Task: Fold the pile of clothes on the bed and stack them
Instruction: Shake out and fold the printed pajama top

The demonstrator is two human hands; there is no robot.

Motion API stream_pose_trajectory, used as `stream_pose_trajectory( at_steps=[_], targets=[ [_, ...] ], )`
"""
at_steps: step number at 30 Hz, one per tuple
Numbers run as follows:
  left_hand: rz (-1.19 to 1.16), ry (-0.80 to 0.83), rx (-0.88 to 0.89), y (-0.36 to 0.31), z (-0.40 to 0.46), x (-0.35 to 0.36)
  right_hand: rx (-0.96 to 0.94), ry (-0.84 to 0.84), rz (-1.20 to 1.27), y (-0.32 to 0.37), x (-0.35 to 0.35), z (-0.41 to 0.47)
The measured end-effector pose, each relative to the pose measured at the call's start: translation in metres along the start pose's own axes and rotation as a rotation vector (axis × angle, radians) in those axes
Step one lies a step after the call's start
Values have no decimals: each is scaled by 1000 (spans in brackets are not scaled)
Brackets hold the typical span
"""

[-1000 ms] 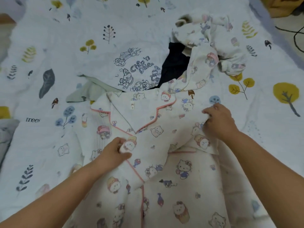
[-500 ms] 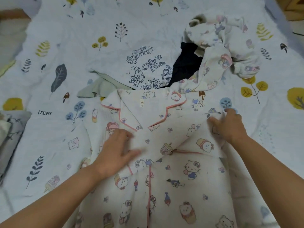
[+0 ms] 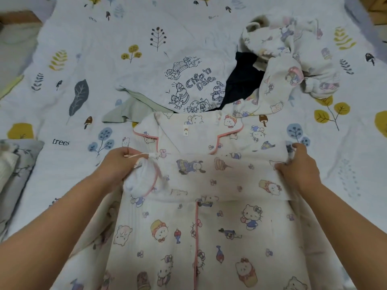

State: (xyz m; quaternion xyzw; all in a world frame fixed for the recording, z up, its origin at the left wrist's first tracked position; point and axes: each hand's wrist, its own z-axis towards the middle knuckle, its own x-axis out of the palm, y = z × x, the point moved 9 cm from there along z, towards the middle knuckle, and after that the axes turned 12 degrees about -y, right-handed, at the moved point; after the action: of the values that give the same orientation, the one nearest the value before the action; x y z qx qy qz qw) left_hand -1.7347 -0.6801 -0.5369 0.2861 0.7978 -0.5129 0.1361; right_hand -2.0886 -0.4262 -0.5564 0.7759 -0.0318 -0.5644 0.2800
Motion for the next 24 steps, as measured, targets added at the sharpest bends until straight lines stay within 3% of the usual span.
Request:
stream_pose_trajectory(
  at_steps=[3, 5, 7, 10, 12, 15, 21, 24],
  targets=[
    [356, -353, 175, -6, 5, -16, 24, -76, -81, 2, -3, -2],
    [418, -514, 417, -31, -22, -13, -31, -206, -147, 16, -9, -8],
    [497, -428, 754, -45, -53, 18, -213, -296, -142, 43, -4, -26],
    [943, -89, 1069, 1, -69, 82, -562, -224, -265, 71, 36, -55],
    [1132, -3, 991, 32, -50, 84, -580, -47, -406, 55, 67, -51],
    [1168, -1, 799, 57, -19, 66, -410, 78, -507, 18, 83, -30],
    [1107, 104, 741, 63, -15, 70, -396, 57, -538, 24, 84, -31],
    [900, 108, 756, 39, -23, 56, -437, -68, -392, 49, 68, -39]
  ],
)
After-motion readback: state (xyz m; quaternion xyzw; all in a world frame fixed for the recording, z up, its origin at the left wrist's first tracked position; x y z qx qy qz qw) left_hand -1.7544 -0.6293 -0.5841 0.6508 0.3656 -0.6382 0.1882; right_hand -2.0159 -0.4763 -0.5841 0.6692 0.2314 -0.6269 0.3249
